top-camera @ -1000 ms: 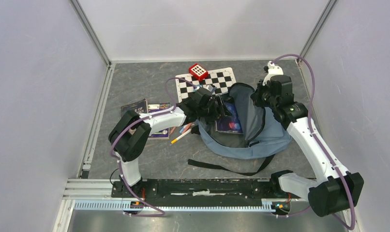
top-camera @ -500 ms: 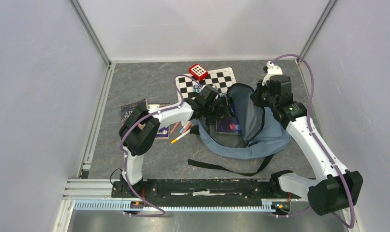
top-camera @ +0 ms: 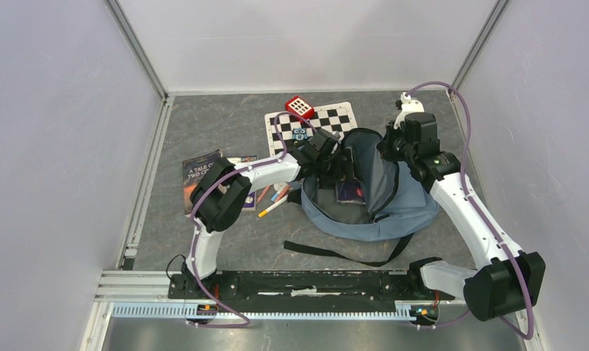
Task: Pack the student bag
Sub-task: Place the book in the student bag, then pick up the book from the center of the board.
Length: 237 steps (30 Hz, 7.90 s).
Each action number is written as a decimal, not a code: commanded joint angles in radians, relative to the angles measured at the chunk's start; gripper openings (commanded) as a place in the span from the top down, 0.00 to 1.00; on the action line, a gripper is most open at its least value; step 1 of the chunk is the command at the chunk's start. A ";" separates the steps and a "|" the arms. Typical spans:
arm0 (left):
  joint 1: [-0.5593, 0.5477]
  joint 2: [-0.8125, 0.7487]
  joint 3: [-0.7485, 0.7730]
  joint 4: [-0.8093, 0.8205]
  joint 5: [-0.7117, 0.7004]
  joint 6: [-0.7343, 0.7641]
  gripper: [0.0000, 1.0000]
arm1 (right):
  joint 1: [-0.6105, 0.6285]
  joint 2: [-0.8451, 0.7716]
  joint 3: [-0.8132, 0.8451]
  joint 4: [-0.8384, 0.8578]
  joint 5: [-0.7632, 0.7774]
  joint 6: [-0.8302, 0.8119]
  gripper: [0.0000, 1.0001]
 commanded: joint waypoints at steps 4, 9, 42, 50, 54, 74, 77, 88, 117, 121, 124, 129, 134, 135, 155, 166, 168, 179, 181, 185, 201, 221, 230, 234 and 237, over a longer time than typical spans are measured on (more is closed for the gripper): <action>0.014 -0.162 0.065 -0.134 -0.170 0.266 0.00 | -0.004 -0.015 0.036 0.071 0.057 -0.019 1.00; 0.097 -0.284 0.068 -0.258 -0.285 0.352 0.00 | -0.004 -0.035 -0.008 0.054 0.159 -0.058 1.00; 0.646 -0.286 -0.207 -0.647 -0.640 0.652 0.00 | -0.006 -0.195 -0.242 0.068 0.401 -0.076 0.36; 0.671 -0.246 -0.217 -0.657 -0.624 0.648 0.17 | -0.006 -0.242 -0.238 0.068 0.433 -0.091 0.33; 0.692 -0.224 -0.225 -0.657 -0.557 0.660 0.34 | -0.005 -0.248 -0.229 0.067 0.434 -0.093 0.33; 0.734 -0.476 -0.256 -0.594 -0.520 0.657 0.98 | -0.006 -0.270 -0.186 0.068 0.462 -0.100 0.31; 0.734 -0.555 -0.258 -0.571 -0.505 0.668 0.98 | -0.005 -0.285 -0.166 0.066 0.458 -0.106 0.32; 0.735 -0.792 -0.173 -0.523 -0.322 0.644 0.98 | -0.006 -0.293 -0.048 0.066 0.401 -0.134 0.30; 0.478 -0.944 -0.111 0.076 0.241 0.272 0.98 | 0.068 -0.003 0.004 0.581 -0.555 0.283 0.02; 0.378 -0.911 -0.099 0.122 0.205 0.263 0.98 | 0.070 0.036 0.034 0.628 -0.588 0.329 0.02; 0.320 -0.884 -0.094 0.136 0.184 0.260 0.98 | 0.071 0.055 0.062 0.639 -0.614 0.353 0.02; 0.259 -0.864 -0.101 0.141 0.117 0.272 0.98 | 0.071 0.039 0.064 0.650 -0.601 0.405 0.02; 0.169 -0.831 -0.072 0.093 0.017 0.314 0.98 | 0.078 0.046 0.064 0.646 -0.570 0.499 0.02; 0.124 -0.821 -0.042 0.055 -0.052 0.344 0.98 | 0.082 0.053 0.083 0.618 -0.561 0.500 0.02; -0.152 -0.630 0.133 -0.140 -0.452 0.472 0.98 | 0.152 0.096 0.214 0.276 -0.405 0.442 0.03; -0.230 -0.508 0.269 -0.280 -0.550 0.578 0.98 | 0.229 0.168 0.327 0.083 -0.163 0.329 0.48; -0.230 -0.510 0.268 -0.283 -0.537 0.589 0.93 | 0.229 0.169 0.320 0.077 -0.132 0.319 0.71; -0.167 -0.611 0.183 -0.353 -0.347 0.563 0.00 | 0.145 0.156 0.293 0.089 -0.073 0.235 1.00; -0.089 -0.661 0.122 -0.331 -0.260 0.490 0.00 | 0.101 0.140 0.282 0.123 -0.112 0.197 1.00; 0.113 -0.756 -0.051 -0.176 -0.014 0.311 0.00 | 0.021 0.104 0.286 0.179 -0.227 0.114 1.00; 0.282 -0.794 -0.201 0.141 0.290 0.106 0.00 | -0.104 -0.032 0.104 0.883 -0.853 0.618 1.00; 0.260 -0.715 -0.224 0.560 0.519 -0.124 0.17 | -0.102 0.004 0.183 1.117 -0.988 0.785 1.00; 0.203 -0.704 -0.205 0.476 0.519 -0.071 0.31 | -0.102 -0.020 0.201 0.927 -0.928 0.626 1.00; 0.173 -0.697 -0.208 0.454 0.506 -0.059 0.49 | -0.103 -0.018 0.202 0.888 -0.914 0.600 1.00; 0.164 -0.699 -0.209 0.453 0.480 -0.058 0.70 | -0.103 -0.023 0.208 0.834 -0.893 0.551 0.95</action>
